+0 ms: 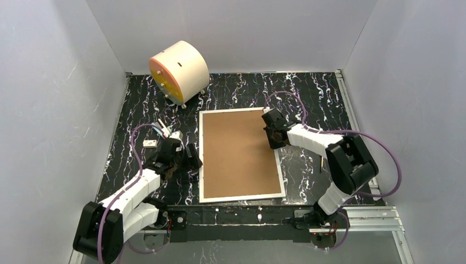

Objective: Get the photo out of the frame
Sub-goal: Adjust the photo frame at the center of the board.

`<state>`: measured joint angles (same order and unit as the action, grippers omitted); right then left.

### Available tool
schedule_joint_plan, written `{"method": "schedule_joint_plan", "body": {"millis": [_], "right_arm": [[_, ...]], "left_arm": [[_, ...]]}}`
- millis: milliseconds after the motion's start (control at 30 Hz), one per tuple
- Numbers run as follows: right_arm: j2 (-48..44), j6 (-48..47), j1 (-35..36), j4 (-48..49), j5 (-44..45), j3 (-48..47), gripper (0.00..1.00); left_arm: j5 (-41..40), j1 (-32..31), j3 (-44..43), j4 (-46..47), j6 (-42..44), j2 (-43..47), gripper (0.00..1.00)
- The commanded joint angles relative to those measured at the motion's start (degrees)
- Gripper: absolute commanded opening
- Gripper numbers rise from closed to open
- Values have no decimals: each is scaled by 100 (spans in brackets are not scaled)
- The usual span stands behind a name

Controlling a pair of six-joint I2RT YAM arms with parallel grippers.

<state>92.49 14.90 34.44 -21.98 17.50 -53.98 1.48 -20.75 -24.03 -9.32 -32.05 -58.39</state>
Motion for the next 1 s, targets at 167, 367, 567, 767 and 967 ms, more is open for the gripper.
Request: {"method": "schedule_joint_plan", "body": {"millis": [167,367,567,767,967], "right_arm": [[726,-608,-178,-630,357,-1035,30],[663,-186,-184,-1238,469,-1976,69],[691,630,-158,-1617,-364,-2699,70],[430,1462,4,-1346,-1077,-2648,69],[396,2289,521,-972,-1321,-2627,67]], "left_arm": [[732,-78,523,174,-576,772,77],[385,-643,719,-389,-1265,1664,76],[-972,-1818,646,-1050,-1596,1919,73],[-1988,-2723,629,-1673,-1941,2009,68],[-2485,-3475,505,-1616,-2157,1506,65]]}}
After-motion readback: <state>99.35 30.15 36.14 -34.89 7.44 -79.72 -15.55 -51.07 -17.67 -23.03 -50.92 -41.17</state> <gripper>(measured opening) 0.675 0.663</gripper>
